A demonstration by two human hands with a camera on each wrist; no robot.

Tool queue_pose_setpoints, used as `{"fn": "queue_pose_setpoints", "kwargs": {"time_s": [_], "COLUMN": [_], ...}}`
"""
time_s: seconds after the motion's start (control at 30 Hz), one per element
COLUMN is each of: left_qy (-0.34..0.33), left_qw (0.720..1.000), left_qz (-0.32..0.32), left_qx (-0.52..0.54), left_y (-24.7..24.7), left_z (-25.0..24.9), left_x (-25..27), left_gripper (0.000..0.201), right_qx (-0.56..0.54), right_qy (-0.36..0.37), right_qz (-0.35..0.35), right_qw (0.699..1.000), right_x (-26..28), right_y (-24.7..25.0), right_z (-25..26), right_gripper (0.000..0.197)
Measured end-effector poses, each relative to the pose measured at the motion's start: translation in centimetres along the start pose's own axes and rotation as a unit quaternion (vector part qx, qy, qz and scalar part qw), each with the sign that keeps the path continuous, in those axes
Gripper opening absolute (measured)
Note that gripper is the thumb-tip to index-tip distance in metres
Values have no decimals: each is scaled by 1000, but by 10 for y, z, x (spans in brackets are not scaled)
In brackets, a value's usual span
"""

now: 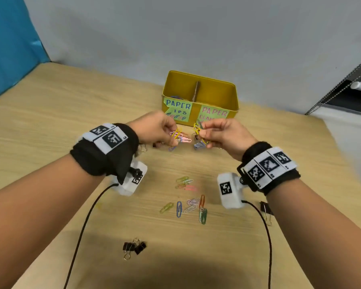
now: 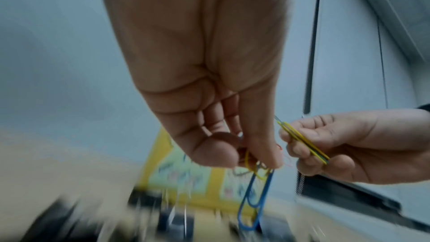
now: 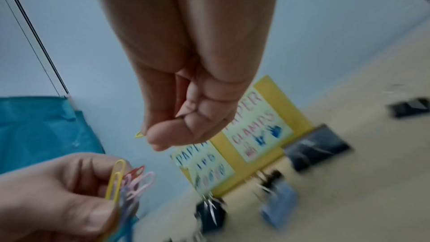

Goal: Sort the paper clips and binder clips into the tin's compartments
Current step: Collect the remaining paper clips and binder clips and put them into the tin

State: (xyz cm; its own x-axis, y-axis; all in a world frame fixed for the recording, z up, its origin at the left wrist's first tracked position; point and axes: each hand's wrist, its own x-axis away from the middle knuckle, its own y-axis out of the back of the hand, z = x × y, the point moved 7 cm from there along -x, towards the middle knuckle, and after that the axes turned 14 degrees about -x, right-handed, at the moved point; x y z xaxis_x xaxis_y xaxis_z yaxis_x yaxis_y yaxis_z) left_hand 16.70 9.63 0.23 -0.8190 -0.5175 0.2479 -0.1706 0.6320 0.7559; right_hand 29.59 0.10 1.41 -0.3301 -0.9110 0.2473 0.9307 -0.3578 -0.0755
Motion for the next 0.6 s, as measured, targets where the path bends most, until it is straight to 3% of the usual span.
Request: {"fn": "queue_pose_setpoints", "kwargs": {"time_s": [0.17,0.3,0.47,0.53,0.6], "left_qy": [5,76,121,117,101], "left_qw": [991,966,965,961,955], "left_qz": [-121,-245,-224,-241,-268], "left_qx": [49,19,-59,-73,-77], "left_y": [67,98,90,90,88], "left_z": [-13,-8,-6,-5,-6], "left_x": [-36,-60,-72,-65,-50], "left_gripper": [19,18,41,45,32], "right_qx": [-28,24,154,246,271], "right_qy": [80,50,-9,20,70], "right_qz": [-77,-146,-124,-144,-174], "right_qw": [993,988,980,958,944], "right_x": [-51,-96,-119,-114,-92], "right_y": [-11,-16,-24,-21,-19], "right_z": [62,70,60,66,72], "right_gripper": [23,11,23,30,28]}}
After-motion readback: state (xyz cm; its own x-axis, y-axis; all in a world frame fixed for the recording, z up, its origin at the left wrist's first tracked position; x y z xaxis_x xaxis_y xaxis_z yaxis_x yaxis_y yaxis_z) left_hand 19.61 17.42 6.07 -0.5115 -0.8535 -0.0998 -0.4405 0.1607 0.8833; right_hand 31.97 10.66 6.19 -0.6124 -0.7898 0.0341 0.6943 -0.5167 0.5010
